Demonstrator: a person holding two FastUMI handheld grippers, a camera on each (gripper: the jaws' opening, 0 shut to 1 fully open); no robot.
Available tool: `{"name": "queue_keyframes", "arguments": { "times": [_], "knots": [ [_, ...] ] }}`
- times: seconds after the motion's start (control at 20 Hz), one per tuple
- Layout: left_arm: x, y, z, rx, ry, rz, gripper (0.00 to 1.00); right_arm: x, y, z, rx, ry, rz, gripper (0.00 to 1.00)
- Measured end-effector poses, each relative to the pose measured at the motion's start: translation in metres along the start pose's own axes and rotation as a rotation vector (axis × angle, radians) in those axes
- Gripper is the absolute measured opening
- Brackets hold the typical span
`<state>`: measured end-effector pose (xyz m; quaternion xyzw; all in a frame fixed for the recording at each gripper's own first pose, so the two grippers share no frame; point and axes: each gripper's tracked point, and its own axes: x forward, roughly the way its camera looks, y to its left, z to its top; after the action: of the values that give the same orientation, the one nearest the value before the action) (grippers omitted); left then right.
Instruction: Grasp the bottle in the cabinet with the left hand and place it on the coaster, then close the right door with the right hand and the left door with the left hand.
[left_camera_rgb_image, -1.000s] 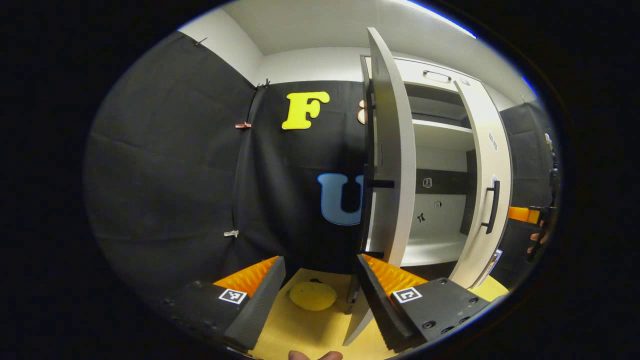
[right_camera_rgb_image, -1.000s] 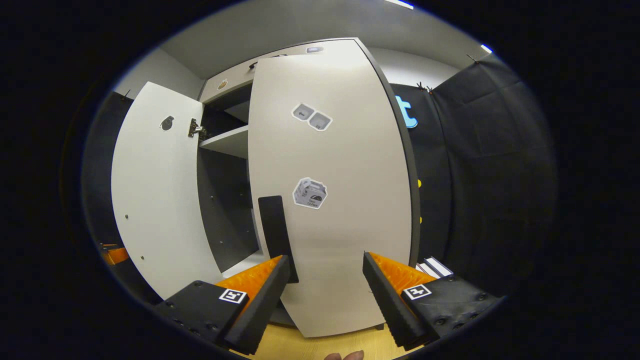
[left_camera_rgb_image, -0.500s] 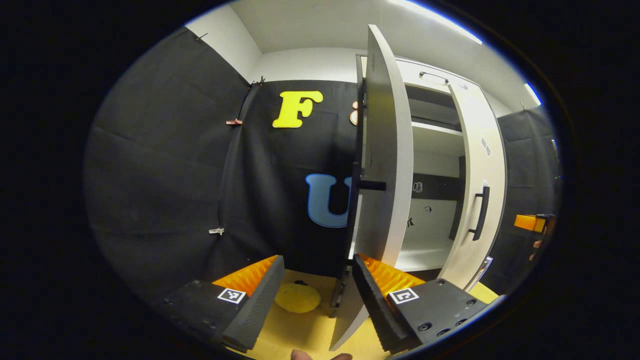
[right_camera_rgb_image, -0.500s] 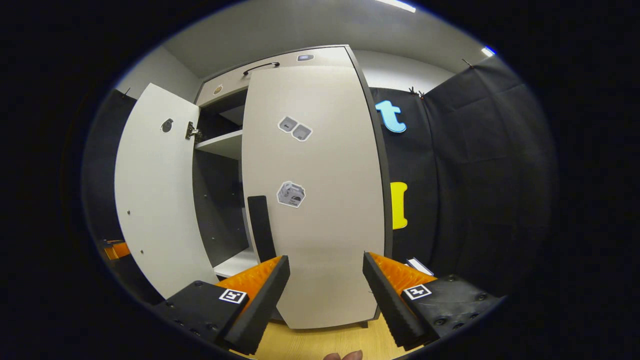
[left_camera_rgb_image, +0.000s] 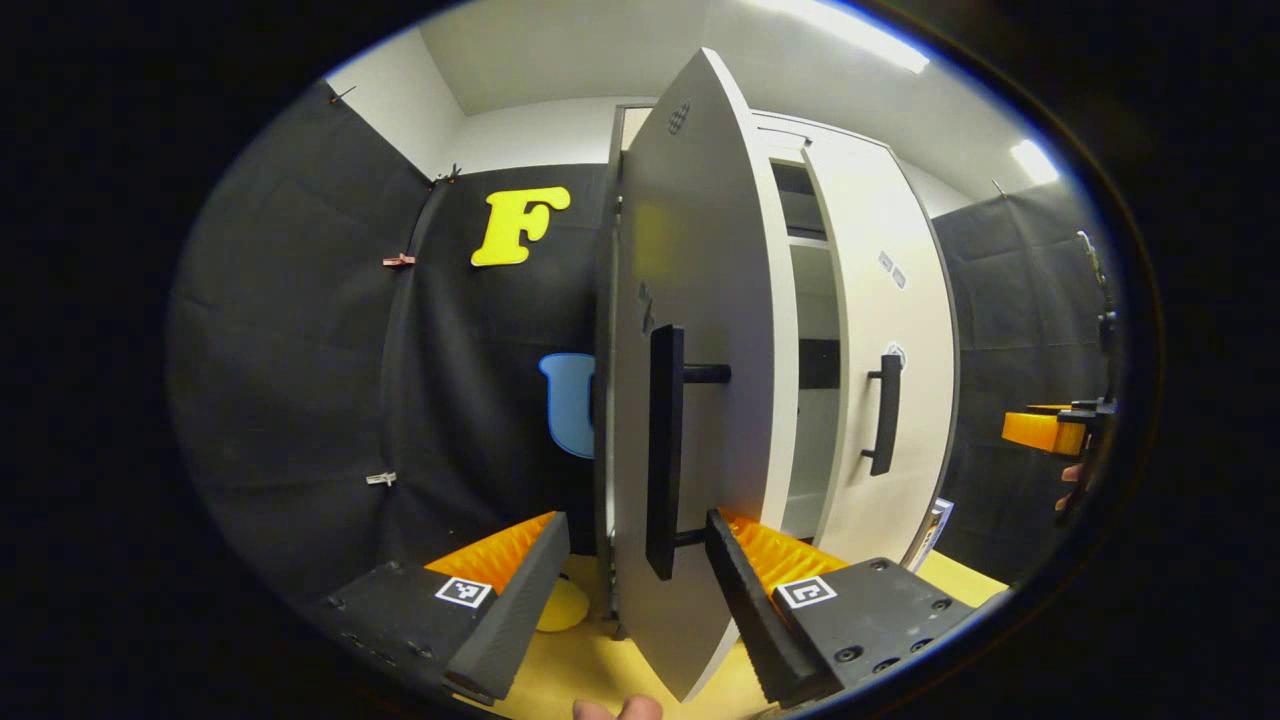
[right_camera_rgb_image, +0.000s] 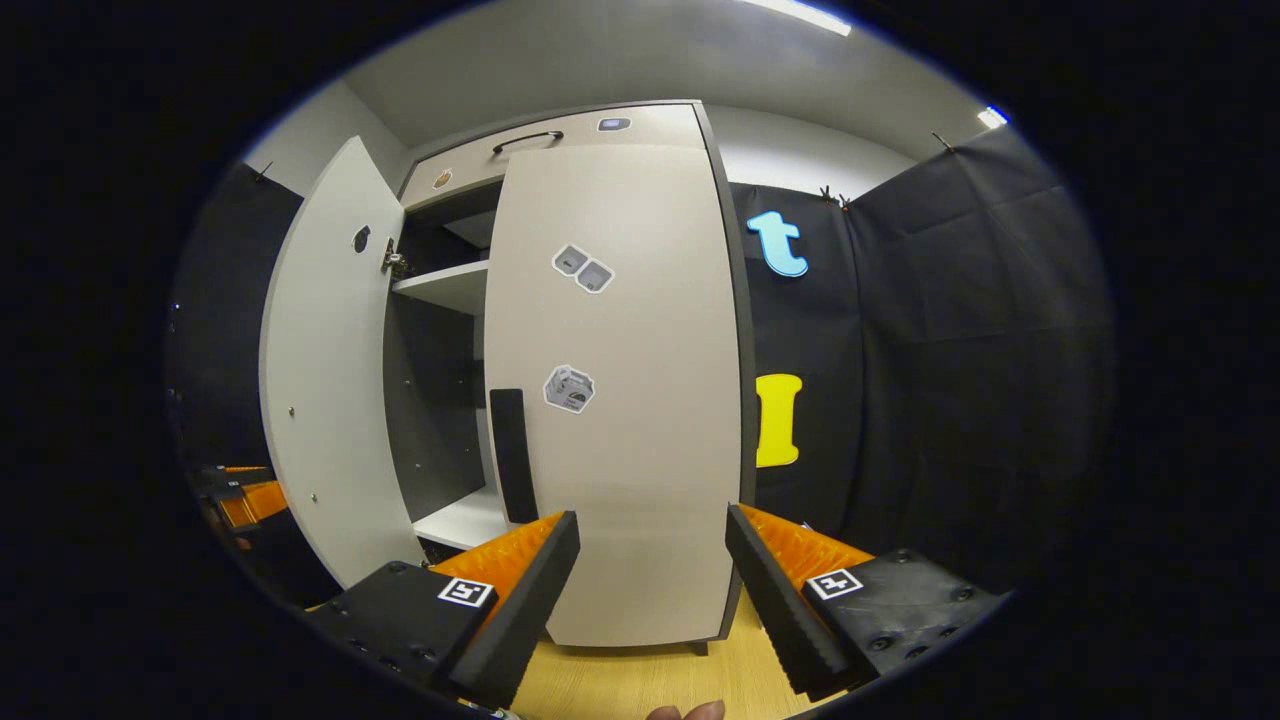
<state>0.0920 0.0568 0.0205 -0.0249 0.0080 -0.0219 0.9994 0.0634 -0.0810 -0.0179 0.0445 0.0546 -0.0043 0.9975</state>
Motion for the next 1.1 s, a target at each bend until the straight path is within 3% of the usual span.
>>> {"name": "queue_keyframes", "arguments": {
  "times": [0.55, 1.1],
  "knots": [
    [0.057, -0.080, -0.002, -0.003, 0.000, -0.095, 0.95, 0.006, -0.029, 0.006, 0.007, -0.005, -0.032, 0.98],
    [0.104, -0.114, -0.003, 0.053, -0.014, -0.080, 0.95, 0.023, -0.056, -0.002, 0.024, 0.011, -0.045, 0.98]
  ]
}}
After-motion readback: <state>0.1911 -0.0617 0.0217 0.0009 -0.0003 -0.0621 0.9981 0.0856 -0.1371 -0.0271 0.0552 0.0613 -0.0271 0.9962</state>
